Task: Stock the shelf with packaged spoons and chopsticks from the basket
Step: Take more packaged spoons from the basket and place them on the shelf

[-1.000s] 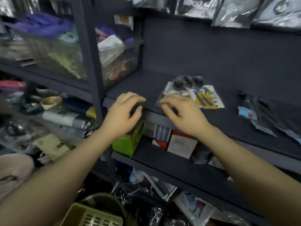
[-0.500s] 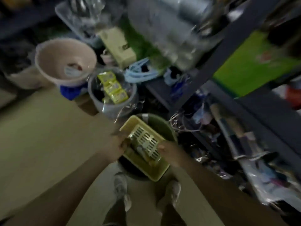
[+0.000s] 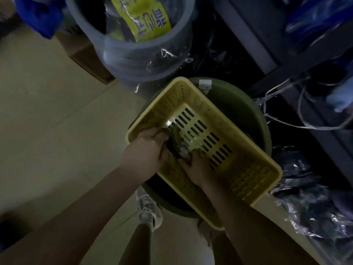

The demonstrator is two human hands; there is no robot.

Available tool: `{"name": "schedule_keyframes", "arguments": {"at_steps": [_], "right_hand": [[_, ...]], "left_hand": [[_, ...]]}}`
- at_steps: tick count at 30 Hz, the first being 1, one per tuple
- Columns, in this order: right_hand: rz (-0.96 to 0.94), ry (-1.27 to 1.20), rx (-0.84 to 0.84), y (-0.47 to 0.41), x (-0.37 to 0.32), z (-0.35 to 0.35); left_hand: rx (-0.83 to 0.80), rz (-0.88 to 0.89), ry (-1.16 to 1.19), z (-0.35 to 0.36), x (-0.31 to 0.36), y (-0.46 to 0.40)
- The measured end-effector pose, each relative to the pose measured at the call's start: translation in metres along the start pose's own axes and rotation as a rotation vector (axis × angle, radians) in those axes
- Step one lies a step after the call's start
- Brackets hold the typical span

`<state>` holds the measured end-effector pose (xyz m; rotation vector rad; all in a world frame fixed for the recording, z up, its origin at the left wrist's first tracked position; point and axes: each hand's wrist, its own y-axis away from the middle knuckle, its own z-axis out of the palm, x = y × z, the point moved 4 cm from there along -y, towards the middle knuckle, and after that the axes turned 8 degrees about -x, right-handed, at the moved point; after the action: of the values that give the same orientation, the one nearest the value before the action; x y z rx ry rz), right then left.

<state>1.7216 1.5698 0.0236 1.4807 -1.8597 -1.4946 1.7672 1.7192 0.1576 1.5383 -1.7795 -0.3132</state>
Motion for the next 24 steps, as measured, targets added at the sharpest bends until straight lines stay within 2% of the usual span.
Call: {"name": "schedule_keyframes", "arguments": {"at_steps": [2,5,9,12,17,21,24], "right_hand": [[-0.003,0.094,0.028,-0.005,0.004,0.0],[-0.012,0.251,0.019,-0.003,0.008,-0.004],[0.118,0.098,0.025,0.005,0.018,-0.022],[0.148,-0.027,0.014,0.017,0.023,-0.038],[0.092,-0.201,-0.062,0.031,0.028,-0.052],[0.045,-0.204,-0.037,0.056,0.022,-0.07],[-0.002,-0.24,-0.102,0.079,0.016,-0.079]], "left_hand": [[-0.055,-0.046,-0.103,0.005,0.001,-0.012],[-0.244,-0.206,-0.358,0.017,0.003,-0.027],[-0.444,-0.377,-0.497,0.035,0.004,-0.036],[-0.449,-0.415,-0.549,0.042,0.014,-0.043],[-0.412,-0.483,-0.399,0.048,0.032,-0.045],[-0.428,-0.5,-0.469,0.056,0.046,-0.036],[-0.421,-0.539,-0.505,0.051,0.047,-0.032]]}}
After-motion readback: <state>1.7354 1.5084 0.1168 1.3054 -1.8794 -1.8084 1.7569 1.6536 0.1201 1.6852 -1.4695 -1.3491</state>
